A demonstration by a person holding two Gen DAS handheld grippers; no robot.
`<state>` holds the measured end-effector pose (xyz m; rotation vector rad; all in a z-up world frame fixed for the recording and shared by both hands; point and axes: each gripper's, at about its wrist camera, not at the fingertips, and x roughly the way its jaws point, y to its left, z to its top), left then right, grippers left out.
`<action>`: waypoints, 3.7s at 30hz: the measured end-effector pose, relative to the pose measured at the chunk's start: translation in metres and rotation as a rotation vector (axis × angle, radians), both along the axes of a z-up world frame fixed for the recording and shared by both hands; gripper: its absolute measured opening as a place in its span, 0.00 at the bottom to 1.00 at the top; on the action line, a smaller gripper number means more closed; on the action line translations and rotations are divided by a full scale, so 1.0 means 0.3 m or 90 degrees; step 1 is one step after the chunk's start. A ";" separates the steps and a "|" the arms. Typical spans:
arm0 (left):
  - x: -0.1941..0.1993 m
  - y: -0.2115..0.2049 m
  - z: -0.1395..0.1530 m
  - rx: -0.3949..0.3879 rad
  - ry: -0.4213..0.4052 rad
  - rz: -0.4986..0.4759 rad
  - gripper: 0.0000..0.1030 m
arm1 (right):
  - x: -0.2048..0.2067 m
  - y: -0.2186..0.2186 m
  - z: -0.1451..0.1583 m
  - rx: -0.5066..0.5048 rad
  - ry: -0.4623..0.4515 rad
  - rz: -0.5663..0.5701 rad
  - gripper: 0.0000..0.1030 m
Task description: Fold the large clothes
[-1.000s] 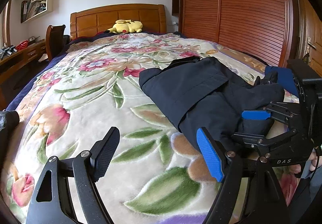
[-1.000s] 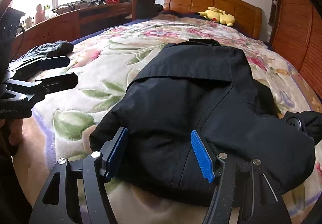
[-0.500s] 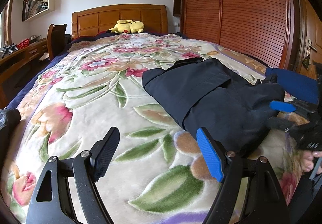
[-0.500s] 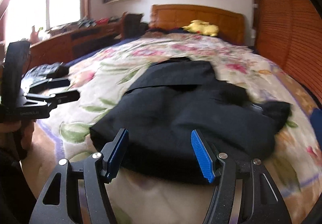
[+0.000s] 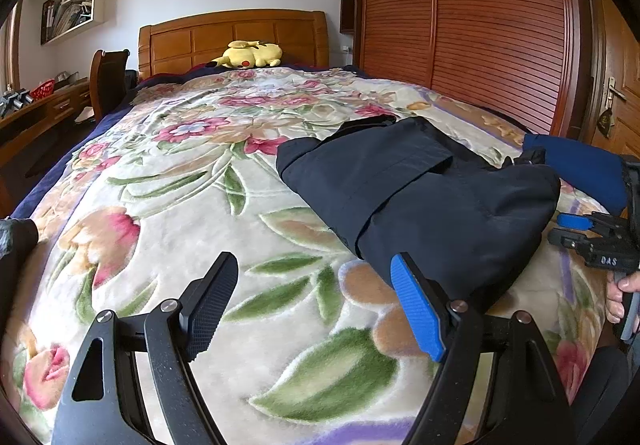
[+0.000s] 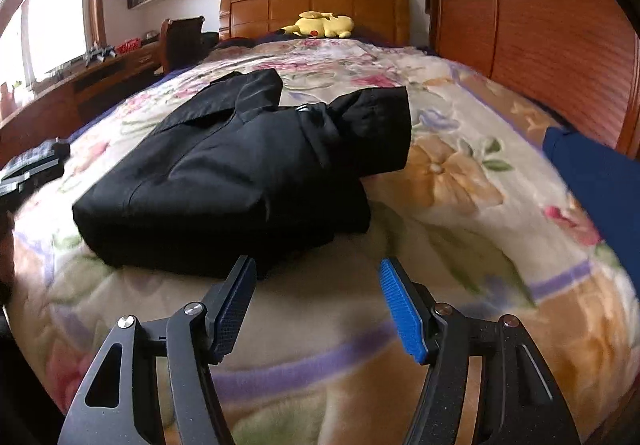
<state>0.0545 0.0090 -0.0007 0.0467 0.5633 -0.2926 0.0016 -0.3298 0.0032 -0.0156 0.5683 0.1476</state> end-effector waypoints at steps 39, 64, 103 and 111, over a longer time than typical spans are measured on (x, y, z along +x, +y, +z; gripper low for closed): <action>0.349 -0.015 0.004 0.043 0.076 0.000 0.77 | 0.314 -0.271 0.052 0.009 0.003 -0.078 0.12; 0.664 -0.165 -0.166 -0.020 0.222 -0.086 0.36 | 0.483 -0.273 0.033 0.068 0.073 -0.026 0.21; 0.633 -1.488 0.521 -0.044 -0.058 -0.271 0.05 | -0.076 -0.972 0.428 -0.185 -0.119 -0.307 0.06; 0.476 -1.808 0.505 -0.019 -0.078 -0.377 0.05 | -0.310 -0.953 0.379 -0.177 -0.140 -0.444 0.06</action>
